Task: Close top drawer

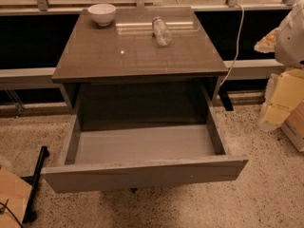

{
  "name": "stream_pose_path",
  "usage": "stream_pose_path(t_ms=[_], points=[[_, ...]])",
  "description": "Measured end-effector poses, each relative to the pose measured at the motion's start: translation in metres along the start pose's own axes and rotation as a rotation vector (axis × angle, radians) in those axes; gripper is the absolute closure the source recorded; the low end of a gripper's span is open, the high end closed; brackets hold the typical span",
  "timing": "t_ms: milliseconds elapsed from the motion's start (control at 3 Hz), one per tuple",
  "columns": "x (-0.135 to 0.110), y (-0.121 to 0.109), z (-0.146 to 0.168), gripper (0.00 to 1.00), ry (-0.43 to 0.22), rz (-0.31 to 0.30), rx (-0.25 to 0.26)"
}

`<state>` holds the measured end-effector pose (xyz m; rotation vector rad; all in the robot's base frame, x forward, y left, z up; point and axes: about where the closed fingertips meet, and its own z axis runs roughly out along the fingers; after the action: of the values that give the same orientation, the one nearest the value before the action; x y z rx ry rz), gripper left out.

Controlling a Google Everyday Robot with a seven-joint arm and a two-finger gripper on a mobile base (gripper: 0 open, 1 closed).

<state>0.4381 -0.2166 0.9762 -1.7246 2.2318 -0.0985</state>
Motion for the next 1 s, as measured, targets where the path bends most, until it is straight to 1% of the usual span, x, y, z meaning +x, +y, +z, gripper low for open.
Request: stream_pose_path(t_ms=[333, 667, 1000], points=[[0.0, 0.0, 0.0, 0.0, 0.0, 0.0, 0.0], [-0.001, -0.001, -0.002, 0.15, -0.003, -0.001, 0.009], [0.003, 0.008, 0.013, 0.39, -0.018, -0.012, -0.016]])
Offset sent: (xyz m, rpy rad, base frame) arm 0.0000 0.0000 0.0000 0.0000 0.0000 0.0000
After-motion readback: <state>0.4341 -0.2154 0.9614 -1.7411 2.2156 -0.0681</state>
